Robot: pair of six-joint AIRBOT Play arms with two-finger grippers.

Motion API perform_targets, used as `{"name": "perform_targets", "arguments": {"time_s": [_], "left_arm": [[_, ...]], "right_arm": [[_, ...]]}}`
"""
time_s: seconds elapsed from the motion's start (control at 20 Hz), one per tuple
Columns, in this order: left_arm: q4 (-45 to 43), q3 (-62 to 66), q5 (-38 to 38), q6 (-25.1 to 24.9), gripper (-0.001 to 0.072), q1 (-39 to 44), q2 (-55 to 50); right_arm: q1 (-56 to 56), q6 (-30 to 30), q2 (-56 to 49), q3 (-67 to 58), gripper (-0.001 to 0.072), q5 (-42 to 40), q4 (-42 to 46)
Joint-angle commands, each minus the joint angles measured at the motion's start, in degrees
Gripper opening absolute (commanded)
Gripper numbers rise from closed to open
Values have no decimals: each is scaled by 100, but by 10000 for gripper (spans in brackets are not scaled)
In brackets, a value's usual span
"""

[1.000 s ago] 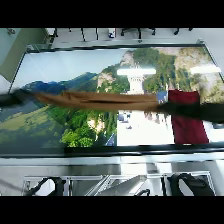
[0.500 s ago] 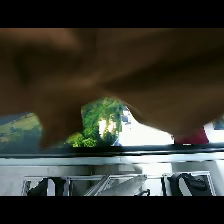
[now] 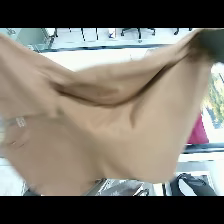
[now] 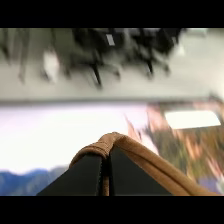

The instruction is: Fold the shirts.

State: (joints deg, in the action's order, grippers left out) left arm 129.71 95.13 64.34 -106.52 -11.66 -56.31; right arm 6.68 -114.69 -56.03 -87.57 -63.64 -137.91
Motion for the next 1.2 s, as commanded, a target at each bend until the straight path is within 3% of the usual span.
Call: {"name": "perform_targets", "arguments": {"time_s": [0.0,0.25,0.45,0.65,0.9,1.15], "left_arm": [[-612,-726,-181,-184,16,944,-1576],[-866,-140,-304,-133,16,1001,-4127],[-870,1217,-201,267,16,791,-5381],[-922,2302,197,675,16,662,-5858],[-1878,1823,955,1150,16,662,-5790],[-1923,1373,1698,1338,15,675,-5790]], "right_arm": [[-330,4,-1047,1211,19,459,70],[-343,155,-2964,1637,18,1215,17],[-129,525,-4113,824,18,1300,-98],[146,896,-4579,-186,18,920,-72],[463,1012,-4614,-251,19,111,715],[466,1276,-4699,-140,19,-59,1781]]}}
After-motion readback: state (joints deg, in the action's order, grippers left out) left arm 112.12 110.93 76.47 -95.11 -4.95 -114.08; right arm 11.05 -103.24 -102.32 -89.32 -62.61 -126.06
